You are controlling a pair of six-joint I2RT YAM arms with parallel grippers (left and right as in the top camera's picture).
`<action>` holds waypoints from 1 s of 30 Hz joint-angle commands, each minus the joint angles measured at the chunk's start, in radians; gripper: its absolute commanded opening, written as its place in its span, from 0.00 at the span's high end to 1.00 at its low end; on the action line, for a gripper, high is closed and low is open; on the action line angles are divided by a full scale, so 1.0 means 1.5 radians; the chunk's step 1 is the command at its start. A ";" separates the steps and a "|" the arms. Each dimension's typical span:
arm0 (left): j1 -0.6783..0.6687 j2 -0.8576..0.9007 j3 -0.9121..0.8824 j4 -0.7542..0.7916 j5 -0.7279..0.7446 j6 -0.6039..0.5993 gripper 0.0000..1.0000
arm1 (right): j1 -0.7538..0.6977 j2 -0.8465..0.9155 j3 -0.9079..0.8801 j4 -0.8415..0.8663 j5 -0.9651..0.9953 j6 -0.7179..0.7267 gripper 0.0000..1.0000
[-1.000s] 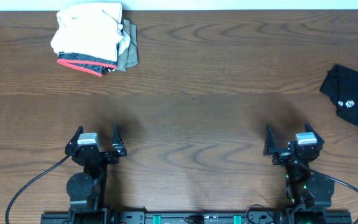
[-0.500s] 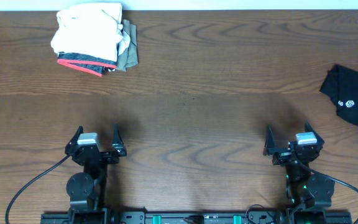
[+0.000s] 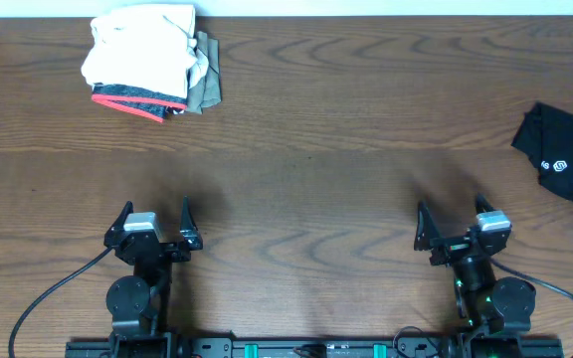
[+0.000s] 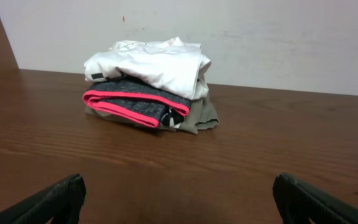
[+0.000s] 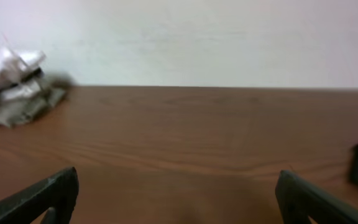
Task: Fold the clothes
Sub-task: 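Reach the right gripper to the black shirt at the right edge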
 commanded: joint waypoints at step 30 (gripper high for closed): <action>0.002 -0.003 -0.006 -0.031 0.002 0.002 0.02 | -0.005 0.286 0.384 -0.158 0.347 0.112 0.01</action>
